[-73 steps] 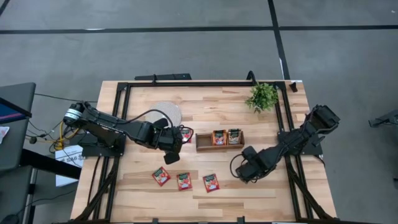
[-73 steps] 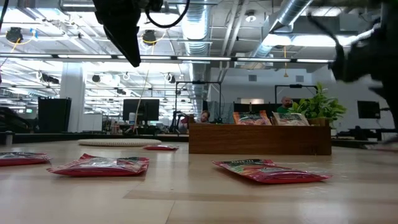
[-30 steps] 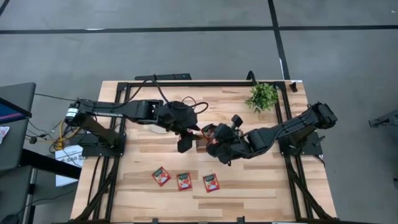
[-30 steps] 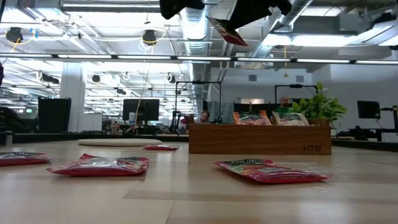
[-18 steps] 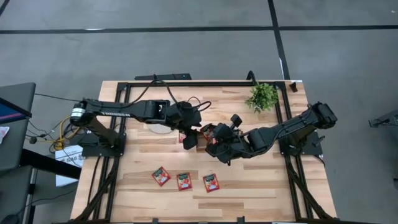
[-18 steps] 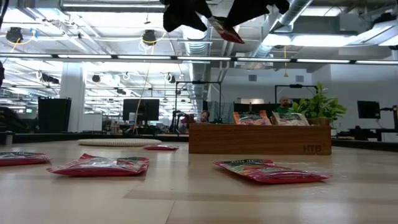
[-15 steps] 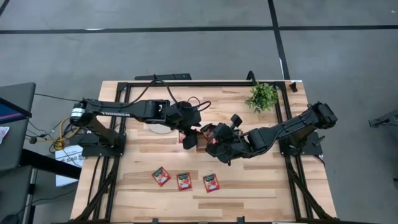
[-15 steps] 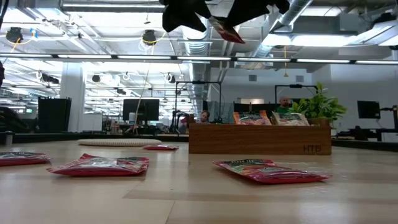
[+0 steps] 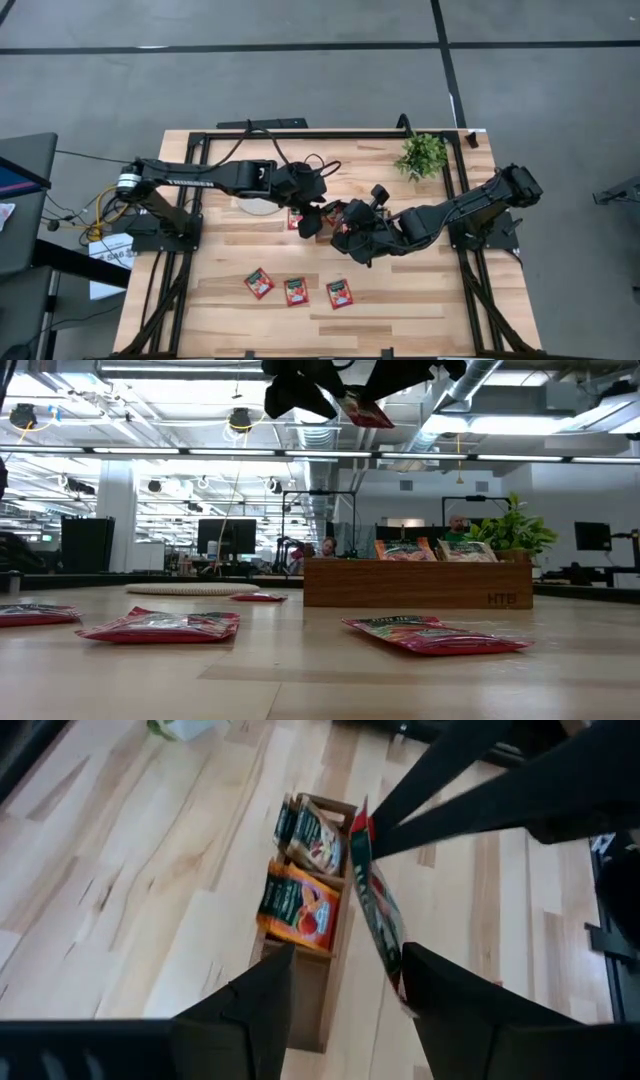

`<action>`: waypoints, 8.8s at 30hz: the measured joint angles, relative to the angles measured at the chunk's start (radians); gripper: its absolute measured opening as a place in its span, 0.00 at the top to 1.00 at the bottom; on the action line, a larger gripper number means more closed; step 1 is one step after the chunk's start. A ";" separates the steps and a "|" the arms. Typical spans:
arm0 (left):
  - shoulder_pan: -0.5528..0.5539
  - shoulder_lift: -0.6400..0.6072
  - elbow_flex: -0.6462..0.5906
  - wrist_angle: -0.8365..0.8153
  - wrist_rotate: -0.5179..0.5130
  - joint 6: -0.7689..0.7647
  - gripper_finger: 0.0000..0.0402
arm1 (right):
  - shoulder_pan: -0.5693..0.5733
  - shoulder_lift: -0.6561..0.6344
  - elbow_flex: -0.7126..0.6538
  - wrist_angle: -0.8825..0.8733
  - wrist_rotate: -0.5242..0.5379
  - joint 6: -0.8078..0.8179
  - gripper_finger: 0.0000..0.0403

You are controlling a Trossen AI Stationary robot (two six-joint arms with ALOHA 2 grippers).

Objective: Pick & Place Tea
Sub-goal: Put the red tea bag into the left section of the wooden organizer

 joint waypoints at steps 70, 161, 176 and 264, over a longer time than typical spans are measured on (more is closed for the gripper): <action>0.020 0.323 -0.002 -0.008 -0.036 0.114 1.00 | 0.262 -0.083 0.000 -0.920 -0.314 0.666 0.81; 0.098 0.229 -0.110 -0.351 -0.116 0.134 0.69 | 0.262 -0.083 -0.001 -0.894 -0.296 0.657 0.81; 0.213 0.230 -0.225 -0.155 0.047 0.272 0.69 | 0.262 -0.083 -0.001 -0.894 -0.295 0.657 0.81; -0.080 0.294 0.273 -0.288 -0.401 0.366 1.00 | 0.253 -0.083 -0.001 -0.867 -0.293 0.657 0.81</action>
